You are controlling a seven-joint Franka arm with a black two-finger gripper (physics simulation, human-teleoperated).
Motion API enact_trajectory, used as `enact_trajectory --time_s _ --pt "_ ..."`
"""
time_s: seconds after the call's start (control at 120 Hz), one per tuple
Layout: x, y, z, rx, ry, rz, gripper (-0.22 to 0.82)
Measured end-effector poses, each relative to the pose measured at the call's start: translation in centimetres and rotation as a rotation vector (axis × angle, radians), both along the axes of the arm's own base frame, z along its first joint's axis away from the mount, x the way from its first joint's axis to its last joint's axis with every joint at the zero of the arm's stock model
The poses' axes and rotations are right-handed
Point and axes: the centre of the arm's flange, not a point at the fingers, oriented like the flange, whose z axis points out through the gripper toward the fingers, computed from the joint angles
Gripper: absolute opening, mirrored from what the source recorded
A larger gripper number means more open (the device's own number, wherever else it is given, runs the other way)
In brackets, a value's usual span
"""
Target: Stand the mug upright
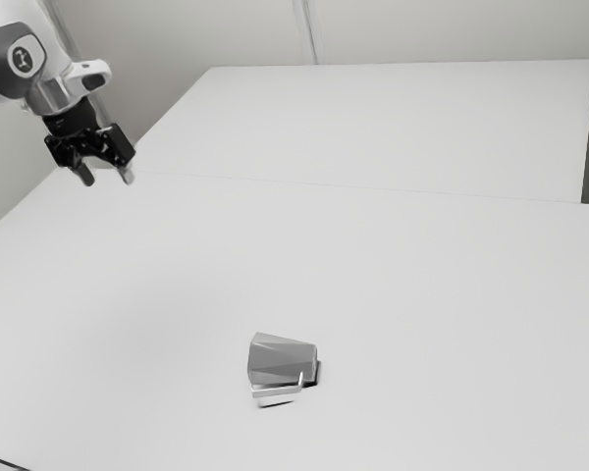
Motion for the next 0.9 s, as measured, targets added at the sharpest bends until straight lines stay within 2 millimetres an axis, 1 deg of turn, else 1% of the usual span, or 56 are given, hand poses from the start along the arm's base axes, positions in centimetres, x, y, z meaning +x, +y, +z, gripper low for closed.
enact_trajectory --time_s 0.075,0.175,0.233,0.308,0.442,0.533,0.575,0.658,0.8,0.9 --pt "-0.3 1.3 -3.5 -0.121 0.045 0.071 0.6" --pt "0.0 2.0 -8.1 -0.251 0.105 0.145 0.6" --pt "-0.1 2.1 -10.1 -0.314 0.13 0.183 0.6" --pt "-0.8 2.0 -13.0 -0.4 0.172 0.234 0.6" --pt "-1.8 1.5 -16.9 -0.505 0.228 0.304 0.6" --pt "-2.6 0.0 -19.8 -0.562 0.269 0.34 0.6" --pt "-2.9 -1.1 -21.0 -0.585 0.287 0.349 0.6" --pt "-3.0 -3.6 -22.6 -0.606 0.317 0.344 0.6" --pt "-3.3 -8.1 -24.3 -0.607 0.36 0.316 0.6" --pt "-3.9 -9.9 -25.2 -0.61 0.384 0.321 0.6"
